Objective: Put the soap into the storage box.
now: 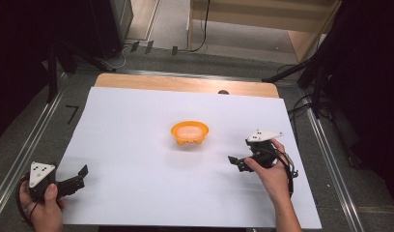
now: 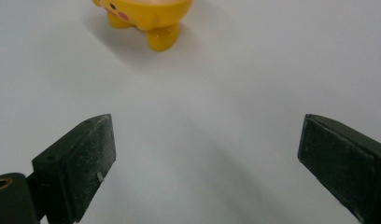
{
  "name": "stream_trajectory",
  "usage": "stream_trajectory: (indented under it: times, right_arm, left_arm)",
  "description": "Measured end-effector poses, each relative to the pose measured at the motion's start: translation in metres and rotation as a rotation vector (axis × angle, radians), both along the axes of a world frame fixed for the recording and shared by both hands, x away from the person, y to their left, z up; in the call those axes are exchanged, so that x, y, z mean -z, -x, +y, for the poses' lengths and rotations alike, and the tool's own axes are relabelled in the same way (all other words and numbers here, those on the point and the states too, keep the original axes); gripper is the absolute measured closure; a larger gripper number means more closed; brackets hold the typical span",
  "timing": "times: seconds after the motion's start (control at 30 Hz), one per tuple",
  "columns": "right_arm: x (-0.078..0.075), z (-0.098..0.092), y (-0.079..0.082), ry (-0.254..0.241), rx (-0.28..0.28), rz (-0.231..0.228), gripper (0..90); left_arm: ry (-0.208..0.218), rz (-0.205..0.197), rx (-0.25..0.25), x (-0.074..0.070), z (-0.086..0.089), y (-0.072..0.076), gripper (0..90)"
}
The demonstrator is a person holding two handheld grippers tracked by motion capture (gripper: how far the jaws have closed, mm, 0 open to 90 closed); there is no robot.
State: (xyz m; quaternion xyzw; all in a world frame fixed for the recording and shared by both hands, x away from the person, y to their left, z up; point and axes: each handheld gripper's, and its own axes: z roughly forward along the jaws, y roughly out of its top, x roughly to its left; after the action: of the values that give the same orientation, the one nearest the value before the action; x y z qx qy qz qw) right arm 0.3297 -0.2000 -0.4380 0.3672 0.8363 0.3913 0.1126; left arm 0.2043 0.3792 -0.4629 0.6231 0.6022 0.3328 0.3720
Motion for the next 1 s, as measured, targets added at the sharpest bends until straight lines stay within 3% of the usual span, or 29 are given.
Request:
stream_trajectory:
  times: [0.3, 0.53, 0.8, 1.0]
  right_arm:
    - [0.013, -0.027, 0.019, -0.023, 0.052, -0.003, 5.7]
    - [0.024, -0.049, 0.035, -0.027, 0.117, -0.025, 6.3]
    - [0.037, -0.078, 0.056, -0.064, 0.175, -0.045, 6.7]
    - [0.041, -0.098, 0.071, -0.071, 0.225, -0.063, 6.7]
  left_arm:
    - [-0.002, -0.002, 0.002, 0.000, 0.000, 0.000, 0.1]
    - [0.001, -0.001, 0.004, 0.000, 0.000, 0.000, 0.0]
    - [0.003, -0.001, 0.003, 0.000, 0.000, 0.000, 0.0]
    - [0.011, -0.005, 0.004, 0.000, 0.001, 0.001, 0.0]
